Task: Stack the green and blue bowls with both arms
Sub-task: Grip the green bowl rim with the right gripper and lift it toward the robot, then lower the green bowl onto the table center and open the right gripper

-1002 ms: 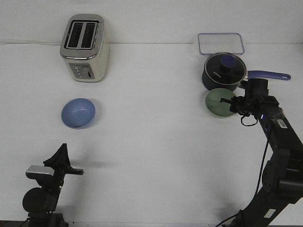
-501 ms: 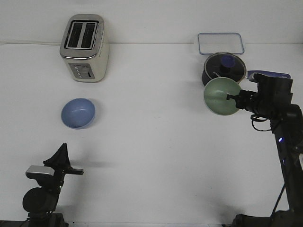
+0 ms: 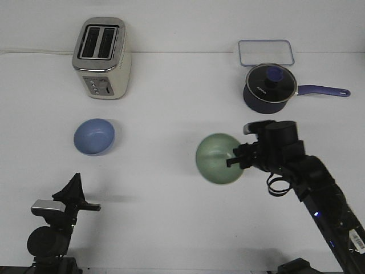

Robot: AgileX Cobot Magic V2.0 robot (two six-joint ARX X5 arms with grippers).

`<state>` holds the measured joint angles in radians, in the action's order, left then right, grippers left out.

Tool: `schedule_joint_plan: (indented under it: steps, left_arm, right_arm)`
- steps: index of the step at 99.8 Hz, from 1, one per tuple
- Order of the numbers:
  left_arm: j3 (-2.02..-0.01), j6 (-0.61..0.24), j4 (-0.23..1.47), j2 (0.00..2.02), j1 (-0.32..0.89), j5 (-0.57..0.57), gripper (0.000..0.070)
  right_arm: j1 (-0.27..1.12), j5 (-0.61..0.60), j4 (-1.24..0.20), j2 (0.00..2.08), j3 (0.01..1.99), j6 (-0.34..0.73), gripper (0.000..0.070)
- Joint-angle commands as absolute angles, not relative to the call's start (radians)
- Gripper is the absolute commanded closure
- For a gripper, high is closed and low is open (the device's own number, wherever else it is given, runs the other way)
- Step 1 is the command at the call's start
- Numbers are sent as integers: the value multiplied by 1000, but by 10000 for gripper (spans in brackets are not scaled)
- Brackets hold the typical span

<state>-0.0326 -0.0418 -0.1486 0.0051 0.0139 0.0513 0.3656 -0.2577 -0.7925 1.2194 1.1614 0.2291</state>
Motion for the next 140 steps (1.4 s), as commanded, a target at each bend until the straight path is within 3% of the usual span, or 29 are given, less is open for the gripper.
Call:
schedule_joint_plan:
  steps: [1,26,49,87,93,103,109,140]
  left_arm:
    - [-14,-32,-159,3,13,51,686]
    - [-14,-37,-159,3,13,51,686]
    - [-14,-45,-159,3,13,51,686]
    - [-14,-46,-159,3,13,52,686]
    - [-14,-46,-159,3,13,52,686]
    - [-14,-46,-160,3,13,52,687]
    - [-16,-49,-160,3,13,52,688]
    - [-44,-346,-164,3,13,51,689]
  right_arm:
    - [434,-234,-750,1232,1137,287,700]
    - [608,-227,-530,1246,952,416,700]
    - [644,-157,-524,1330,916,410,700]
    - [645,-155,-502,1448,917,374,699]
    - [645,-155,-501,1448,917,369,647]
    - [644,-157,-500,1448,917,369,442]
    - [643,-158,-500,1440,918,361,413]
    - [590,-155,-467,1214,974,236,413]
